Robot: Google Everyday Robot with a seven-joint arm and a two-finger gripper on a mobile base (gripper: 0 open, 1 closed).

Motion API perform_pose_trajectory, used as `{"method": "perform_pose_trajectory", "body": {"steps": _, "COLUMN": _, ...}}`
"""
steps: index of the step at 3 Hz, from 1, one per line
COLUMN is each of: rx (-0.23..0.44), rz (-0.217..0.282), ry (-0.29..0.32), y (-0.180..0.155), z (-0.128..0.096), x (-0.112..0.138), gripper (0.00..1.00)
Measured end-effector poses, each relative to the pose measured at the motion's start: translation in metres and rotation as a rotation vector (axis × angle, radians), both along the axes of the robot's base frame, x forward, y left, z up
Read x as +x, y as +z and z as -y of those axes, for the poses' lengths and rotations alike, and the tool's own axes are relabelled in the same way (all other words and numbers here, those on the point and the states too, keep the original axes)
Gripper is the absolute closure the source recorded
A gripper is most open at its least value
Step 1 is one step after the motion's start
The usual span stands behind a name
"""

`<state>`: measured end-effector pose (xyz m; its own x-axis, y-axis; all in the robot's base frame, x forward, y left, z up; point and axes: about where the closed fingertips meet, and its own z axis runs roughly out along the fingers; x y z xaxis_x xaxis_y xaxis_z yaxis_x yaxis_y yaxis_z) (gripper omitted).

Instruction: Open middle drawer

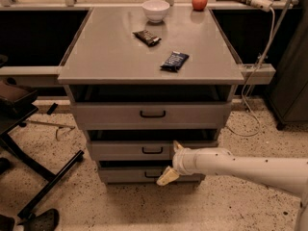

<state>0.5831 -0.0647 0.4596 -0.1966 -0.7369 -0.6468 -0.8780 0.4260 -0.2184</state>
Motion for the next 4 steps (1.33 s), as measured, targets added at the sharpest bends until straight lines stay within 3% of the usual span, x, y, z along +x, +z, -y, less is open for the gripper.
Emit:
{"method": "perform_pose_trajectory", "body": {"steps": 1, "rx": 0.015, "rz": 0.108, "ry": -0.039, "y": 0.009, "z": 0.010, "x": 0.022, "gripper": 0.00}}
{"method": "perform_pose_trajectory", "body": {"steps": 2, "rx": 0.018, "rz": 0.155, "ry": -0.054, "y": 0.012, "z": 0.015, "x": 0.034, "gripper": 0.00}}
{"method": "perform_pose_trajectory", "body": {"steps": 4, "rx": 0.009, "rz": 0.104, "ry": -0.024, "y": -0.009, "z": 0.014, "x": 0.055, "gripper": 0.00}}
